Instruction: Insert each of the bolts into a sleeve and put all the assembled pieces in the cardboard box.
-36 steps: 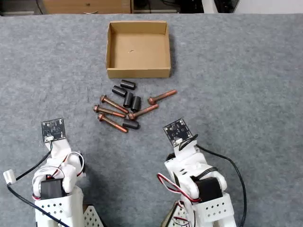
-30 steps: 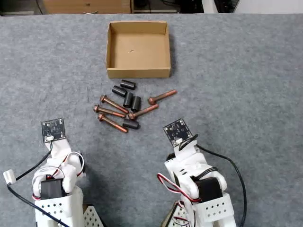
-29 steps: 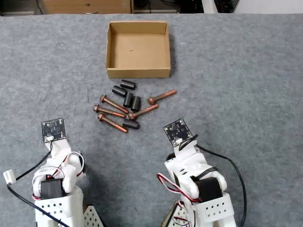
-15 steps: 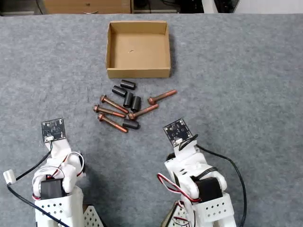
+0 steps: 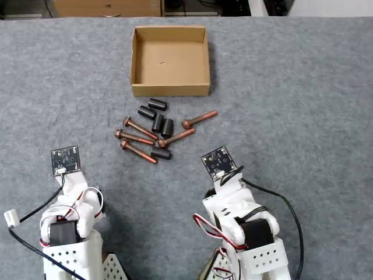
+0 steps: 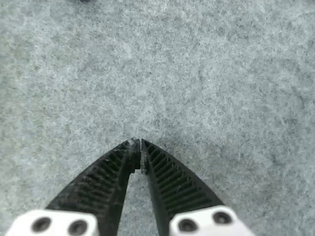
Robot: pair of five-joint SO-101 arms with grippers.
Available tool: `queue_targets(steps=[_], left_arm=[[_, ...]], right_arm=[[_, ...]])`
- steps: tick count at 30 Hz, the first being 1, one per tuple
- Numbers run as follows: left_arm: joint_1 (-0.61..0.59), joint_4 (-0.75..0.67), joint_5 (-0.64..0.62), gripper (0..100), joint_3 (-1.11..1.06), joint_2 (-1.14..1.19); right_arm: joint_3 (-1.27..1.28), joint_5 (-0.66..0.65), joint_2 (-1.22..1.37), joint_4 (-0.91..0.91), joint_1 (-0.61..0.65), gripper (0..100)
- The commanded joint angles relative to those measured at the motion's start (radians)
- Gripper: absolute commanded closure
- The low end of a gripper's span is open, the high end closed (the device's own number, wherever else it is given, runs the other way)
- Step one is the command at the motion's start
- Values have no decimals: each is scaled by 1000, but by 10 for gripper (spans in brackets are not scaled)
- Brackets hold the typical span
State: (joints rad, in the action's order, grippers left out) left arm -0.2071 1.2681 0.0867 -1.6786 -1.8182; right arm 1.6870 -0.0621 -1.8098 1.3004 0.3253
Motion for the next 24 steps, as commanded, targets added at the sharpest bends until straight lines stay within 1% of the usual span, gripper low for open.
queue_targets(steps=[1,13,17,24], left_arm=[[-8,3,-8,982,-12,-4],[-9,3,-8,982,-12,-4],[-12,3,-8,982,-12,-4],[-12,3,-8,982,-12,-4]], right_arm=[[-28,3,-96,5,-13,997],[-36,5,-88,8,-16,997],[-58,58,-87,25,-18,997],[-61,64,-87,26,-18,998]])
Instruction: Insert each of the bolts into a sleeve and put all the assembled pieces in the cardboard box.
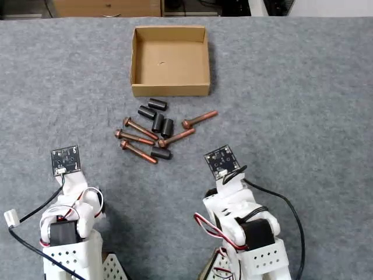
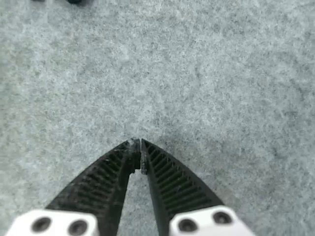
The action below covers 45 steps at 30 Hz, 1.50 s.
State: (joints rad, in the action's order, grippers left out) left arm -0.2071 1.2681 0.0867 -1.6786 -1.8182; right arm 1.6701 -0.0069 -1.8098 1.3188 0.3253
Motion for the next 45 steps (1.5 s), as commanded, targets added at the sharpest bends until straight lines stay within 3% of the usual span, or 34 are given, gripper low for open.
queue_targets(steps=[1,9,26,34,45], left_arm=[[-12,3,-8,982,-12,-4],[-9,3,-8,982,-12,-4],[-9,3,-8,982,-12,-4],[-9,3,-8,982,-12,-4],[-9,3,-8,982,-12,-4]], right_arm=[[-44,9,-87,8,-18,998],[-61,-40,-85,8,-18,998],[-424,-127,-48,-35,-13,998],[-676,-130,406,-35,5,998],[-923,-124,955,-109,260,997]])
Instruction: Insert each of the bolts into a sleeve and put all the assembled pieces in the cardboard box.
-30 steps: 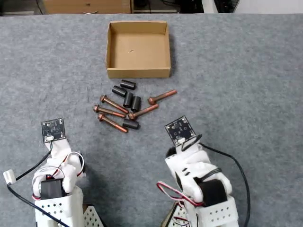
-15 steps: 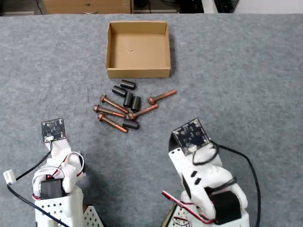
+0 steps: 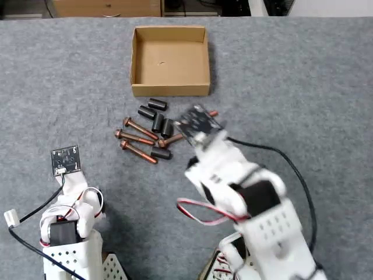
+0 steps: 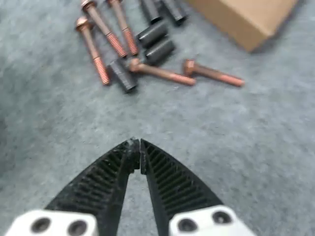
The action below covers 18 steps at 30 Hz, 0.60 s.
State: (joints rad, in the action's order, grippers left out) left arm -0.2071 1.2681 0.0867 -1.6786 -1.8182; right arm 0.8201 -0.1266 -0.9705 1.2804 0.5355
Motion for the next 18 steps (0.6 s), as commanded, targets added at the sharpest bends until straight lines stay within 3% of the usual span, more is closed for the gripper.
queue_targets(steps=[1,6,11,18], left_arm=[[-9,3,-8,982,-12,-4],[-9,3,-8,982,-12,-4],[-9,3,-8,982,-12,-4],[-9,3,-8,982,-12,-4]], right_arm=[[-84,-5,166,-109,59,997],[-173,-29,406,-230,71,995],[-326,-252,607,-176,93,892],[-596,-279,855,-34,197,858]])
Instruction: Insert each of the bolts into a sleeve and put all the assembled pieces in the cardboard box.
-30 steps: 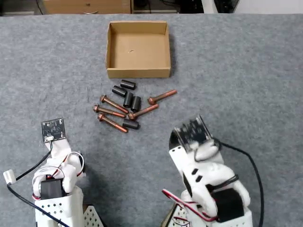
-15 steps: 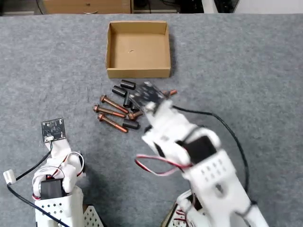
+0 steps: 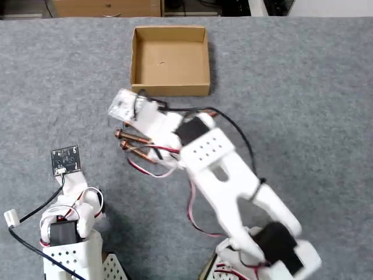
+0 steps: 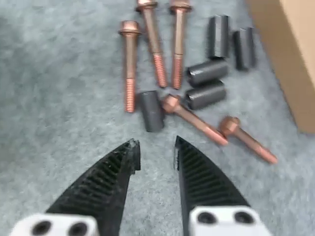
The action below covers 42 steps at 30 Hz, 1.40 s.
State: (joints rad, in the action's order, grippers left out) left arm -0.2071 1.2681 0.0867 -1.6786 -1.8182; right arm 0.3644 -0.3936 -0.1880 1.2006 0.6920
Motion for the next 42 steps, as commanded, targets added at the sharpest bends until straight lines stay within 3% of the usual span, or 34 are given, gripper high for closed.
queue_targets(steps=[1,13,20,26,36,42], left_arm=[[-9,3,-8,982,-12,-4],[-9,3,-8,982,-12,-4],[-9,3,-8,982,-12,-4],[-9,3,-8,982,-12,-4],[6,3,-8,982,-12,-4],[9,0,-8,982,-12,-4]], right_arm=[[-189,-12,116,63,53,857],[-963,-15,745,440,97,857],[-1287,-15,928,585,90,859],[-1218,-72,908,586,70,860],[-822,-287,641,575,18,860],[-653,-385,582,439,-25,857]])
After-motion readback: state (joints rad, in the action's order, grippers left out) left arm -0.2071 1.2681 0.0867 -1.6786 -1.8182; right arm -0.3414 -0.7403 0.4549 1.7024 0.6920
